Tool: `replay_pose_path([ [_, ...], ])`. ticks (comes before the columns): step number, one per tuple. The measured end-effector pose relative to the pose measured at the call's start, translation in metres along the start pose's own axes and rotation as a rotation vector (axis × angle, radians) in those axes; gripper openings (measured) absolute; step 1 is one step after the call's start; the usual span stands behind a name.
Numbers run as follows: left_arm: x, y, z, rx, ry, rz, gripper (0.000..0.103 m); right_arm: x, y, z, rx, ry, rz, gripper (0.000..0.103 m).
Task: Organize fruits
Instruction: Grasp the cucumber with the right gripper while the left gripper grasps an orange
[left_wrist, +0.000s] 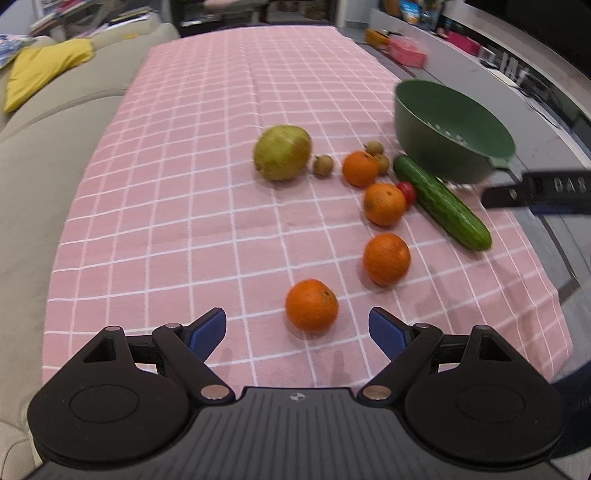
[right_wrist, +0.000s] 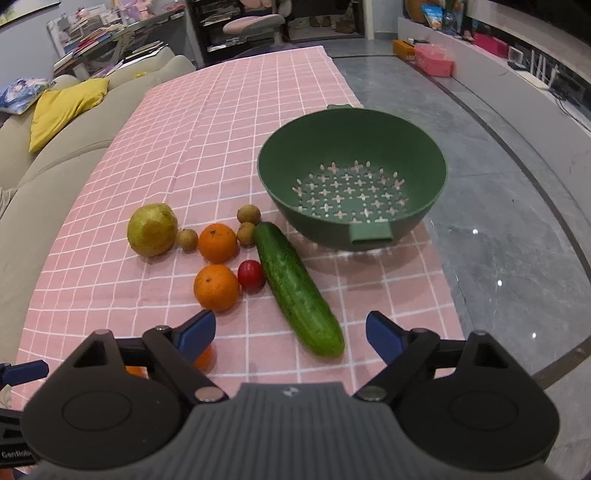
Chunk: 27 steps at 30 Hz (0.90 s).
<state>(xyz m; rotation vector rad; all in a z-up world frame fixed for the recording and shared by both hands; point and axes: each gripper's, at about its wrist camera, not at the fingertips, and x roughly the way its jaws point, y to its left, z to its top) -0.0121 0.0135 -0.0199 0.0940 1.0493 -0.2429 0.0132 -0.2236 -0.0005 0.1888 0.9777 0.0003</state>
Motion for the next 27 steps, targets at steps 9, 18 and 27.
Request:
replay_pose_path([
  [9,0.026,0.001,0.005,0.068,0.028,-0.016,0.086,0.026,-0.008,0.01,-0.033,0.055,0.005,0.084],
  [18,0.046,-0.009,0.004,0.166,0.028,-0.077,0.083,0.048,-0.004,0.013,-0.084,0.109,-0.016,0.08],
  [27,0.064,-0.004,0.013,0.142,0.032,-0.126,0.074,0.073,-0.006,0.019,-0.076,0.134,-0.026,0.079],
])
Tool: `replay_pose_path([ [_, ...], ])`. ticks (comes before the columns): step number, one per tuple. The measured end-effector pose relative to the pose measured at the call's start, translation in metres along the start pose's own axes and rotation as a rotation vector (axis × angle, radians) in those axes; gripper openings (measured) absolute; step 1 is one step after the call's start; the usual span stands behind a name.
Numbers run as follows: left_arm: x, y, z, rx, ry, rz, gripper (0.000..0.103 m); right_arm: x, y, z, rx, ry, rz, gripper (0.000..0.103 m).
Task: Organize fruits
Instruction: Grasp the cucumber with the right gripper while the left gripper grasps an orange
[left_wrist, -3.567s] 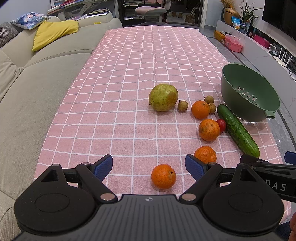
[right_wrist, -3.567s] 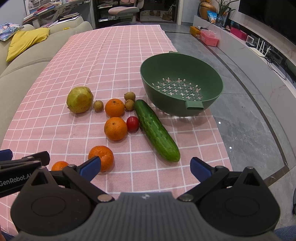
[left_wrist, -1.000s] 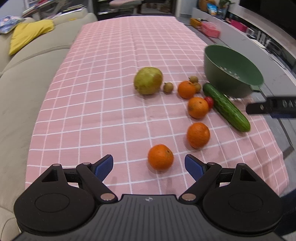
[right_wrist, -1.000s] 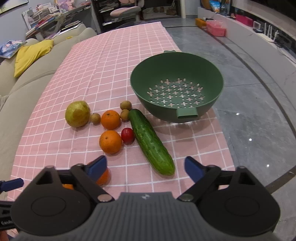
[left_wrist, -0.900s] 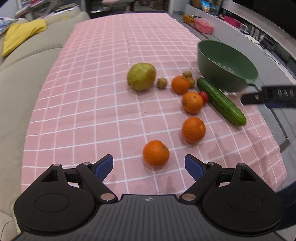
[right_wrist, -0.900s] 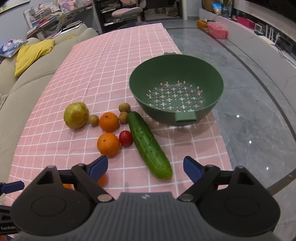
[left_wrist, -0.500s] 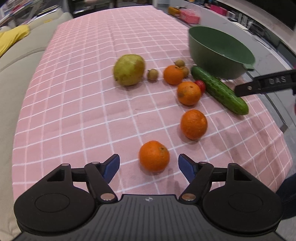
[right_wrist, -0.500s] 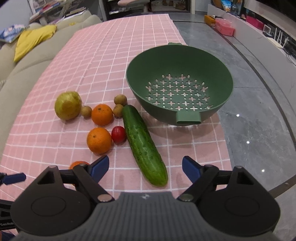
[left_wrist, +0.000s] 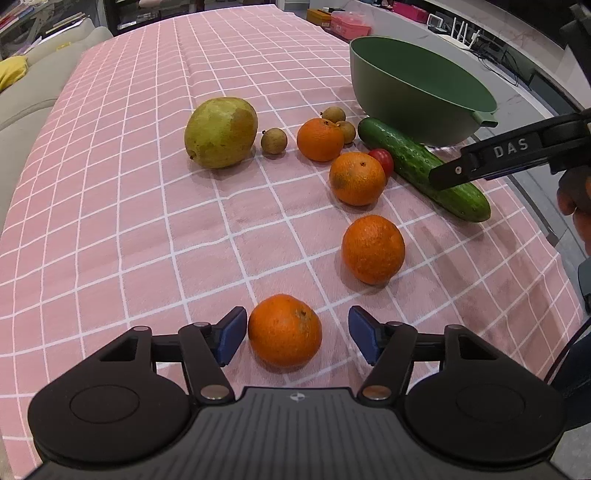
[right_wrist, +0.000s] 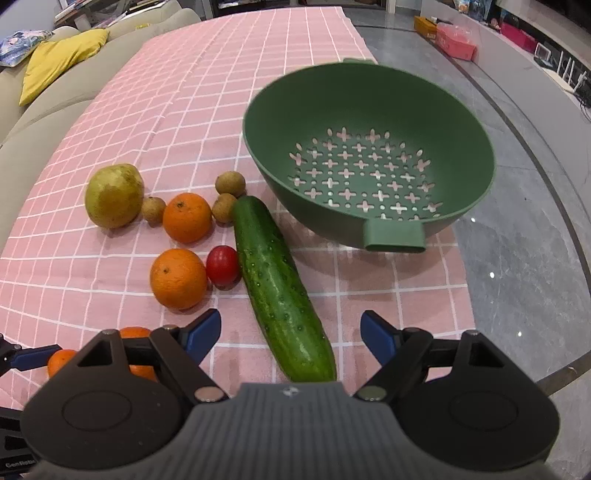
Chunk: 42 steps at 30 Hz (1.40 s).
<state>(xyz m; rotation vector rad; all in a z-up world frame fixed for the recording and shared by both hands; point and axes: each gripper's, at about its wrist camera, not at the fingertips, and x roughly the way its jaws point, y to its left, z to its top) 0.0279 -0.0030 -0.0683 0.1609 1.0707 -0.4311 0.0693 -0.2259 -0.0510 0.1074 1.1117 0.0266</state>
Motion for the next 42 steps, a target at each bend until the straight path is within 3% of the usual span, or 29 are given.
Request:
replay_pose_path([
  [9,0.004,0.003,0.0,0.006,-0.006,-0.018,0.068,0.02,0.004,0.008,-0.011,0.008,0.003,0.079],
  [14,0.006,0.004,0.0,0.011,-0.021,-0.01,0.057,0.033,0.007,0.011,-0.026,0.027,-0.001,0.067],
  [19,0.011,0.004,0.001,0.034,-0.018,0.008,0.049,0.042,0.009,0.014,-0.043,0.03,-0.015,0.063],
  [24,0.012,0.004,0.0,0.047,-0.02,0.011,0.048,0.046,0.012,0.017,-0.07,0.015,-0.033,0.062],
  [27,0.012,0.003,0.0,0.053,-0.026,0.009,0.048,0.047,0.014,0.019,-0.106,0.006,-0.037,0.055],
  [29,0.012,0.003,-0.001,0.061,-0.028,0.01,0.048,0.045,0.015,0.019,-0.124,0.002,-0.014,0.04],
  [42,0.009,-0.001,-0.001,0.079,-0.041,-0.006,0.047,0.029,0.005,0.014,-0.071,0.04,0.062,0.037],
])
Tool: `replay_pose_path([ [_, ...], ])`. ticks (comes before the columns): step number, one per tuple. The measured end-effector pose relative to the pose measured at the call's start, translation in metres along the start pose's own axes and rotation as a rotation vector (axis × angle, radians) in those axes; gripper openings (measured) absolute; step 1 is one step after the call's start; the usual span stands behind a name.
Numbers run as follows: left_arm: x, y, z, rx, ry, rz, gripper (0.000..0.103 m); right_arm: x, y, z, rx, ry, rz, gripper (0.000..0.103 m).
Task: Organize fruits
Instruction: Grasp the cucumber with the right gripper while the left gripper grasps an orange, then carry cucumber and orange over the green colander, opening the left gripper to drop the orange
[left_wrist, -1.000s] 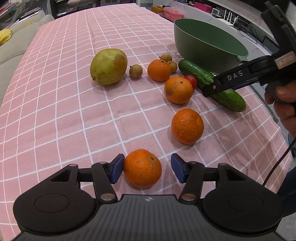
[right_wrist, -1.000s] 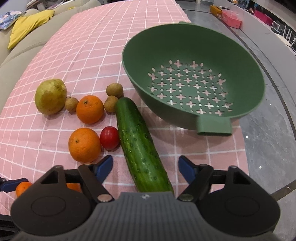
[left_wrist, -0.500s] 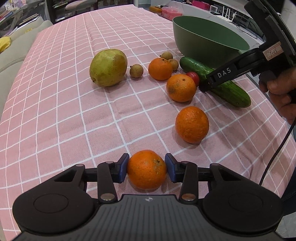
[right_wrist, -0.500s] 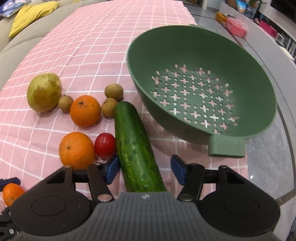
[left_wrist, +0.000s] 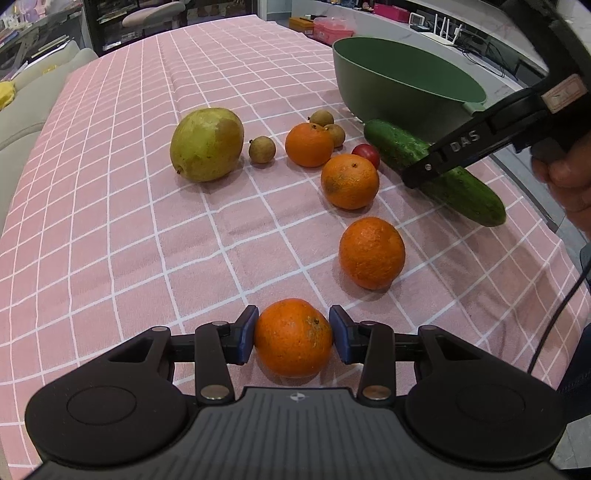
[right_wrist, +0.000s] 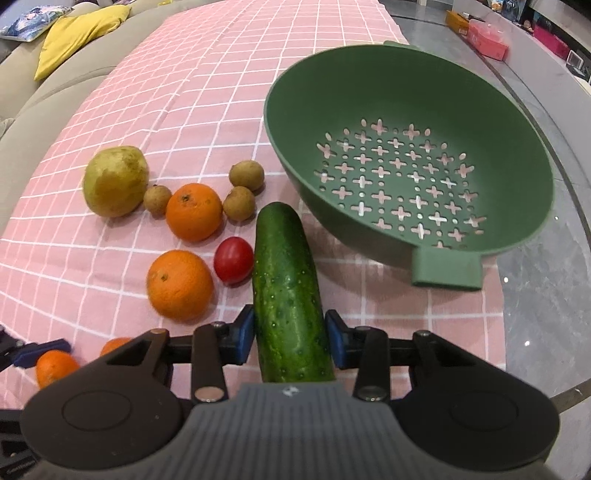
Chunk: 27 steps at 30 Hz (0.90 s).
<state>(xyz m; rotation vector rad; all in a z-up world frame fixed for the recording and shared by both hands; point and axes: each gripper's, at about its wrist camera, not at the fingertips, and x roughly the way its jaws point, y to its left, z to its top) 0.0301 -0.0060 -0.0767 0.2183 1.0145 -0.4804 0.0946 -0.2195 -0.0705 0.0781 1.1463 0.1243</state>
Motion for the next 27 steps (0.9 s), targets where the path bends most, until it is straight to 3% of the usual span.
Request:
replay_pose_path([
  [8,-0.023,-0.006,0.004,-0.021,-0.043,-0.003,0.047,-0.048,-0.002,-0.006,0.016,-0.024,0.081,0.037],
  [17,-0.038,-0.022,0.028,0.033,-0.07,0.006,0.047,-0.091,-0.007,0.015,0.042,-0.088,0.128,0.037],
  [27,-0.035,-0.044,0.125,0.113,-0.152,-0.011,0.047,-0.106,-0.049,0.087,0.107,-0.204,0.17,0.037],
])
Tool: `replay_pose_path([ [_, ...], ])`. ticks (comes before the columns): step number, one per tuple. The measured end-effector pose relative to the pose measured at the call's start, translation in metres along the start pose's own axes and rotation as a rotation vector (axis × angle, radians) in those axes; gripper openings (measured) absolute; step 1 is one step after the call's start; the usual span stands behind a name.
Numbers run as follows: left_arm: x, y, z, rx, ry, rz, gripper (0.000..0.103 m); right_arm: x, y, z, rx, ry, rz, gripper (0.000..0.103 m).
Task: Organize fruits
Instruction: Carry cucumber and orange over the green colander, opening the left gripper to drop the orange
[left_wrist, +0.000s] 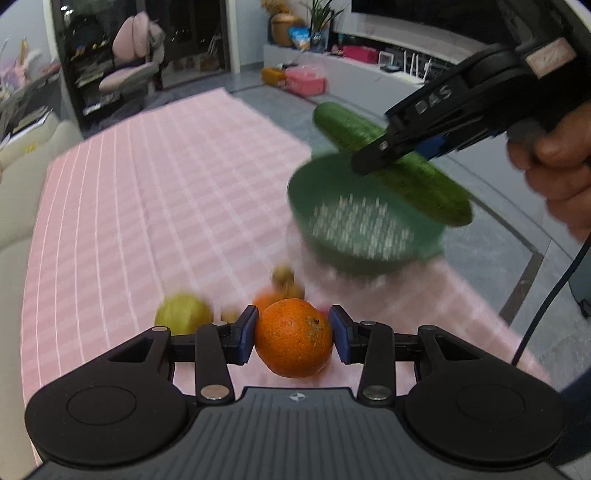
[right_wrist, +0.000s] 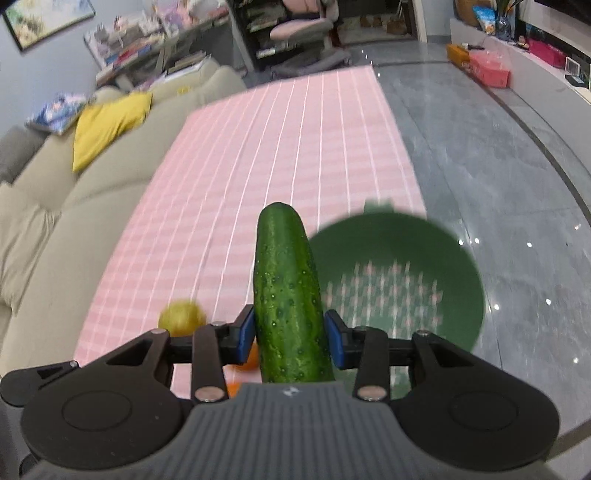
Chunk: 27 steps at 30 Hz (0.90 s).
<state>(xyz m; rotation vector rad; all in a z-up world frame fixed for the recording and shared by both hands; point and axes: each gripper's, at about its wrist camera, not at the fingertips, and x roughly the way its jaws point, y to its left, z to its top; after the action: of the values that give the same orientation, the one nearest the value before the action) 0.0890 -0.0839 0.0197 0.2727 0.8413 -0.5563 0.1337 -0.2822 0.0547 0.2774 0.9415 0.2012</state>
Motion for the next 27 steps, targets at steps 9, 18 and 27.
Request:
replay_pose_path([
  [9,0.057,-0.029,0.071,0.084,-0.031,-0.029,0.047,0.024,-0.059,0.033,0.088,-0.077,0.02,0.037],
  [18,0.131,-0.044,0.071,0.17,0.015,-0.029,0.047,0.079,-0.078,0.015,0.108,0.023,-0.014,0.037],
  [27,0.166,-0.053,0.063,0.241,0.1,-0.029,0.047,0.109,-0.091,0.007,0.13,0.095,-0.056,0.037],
])
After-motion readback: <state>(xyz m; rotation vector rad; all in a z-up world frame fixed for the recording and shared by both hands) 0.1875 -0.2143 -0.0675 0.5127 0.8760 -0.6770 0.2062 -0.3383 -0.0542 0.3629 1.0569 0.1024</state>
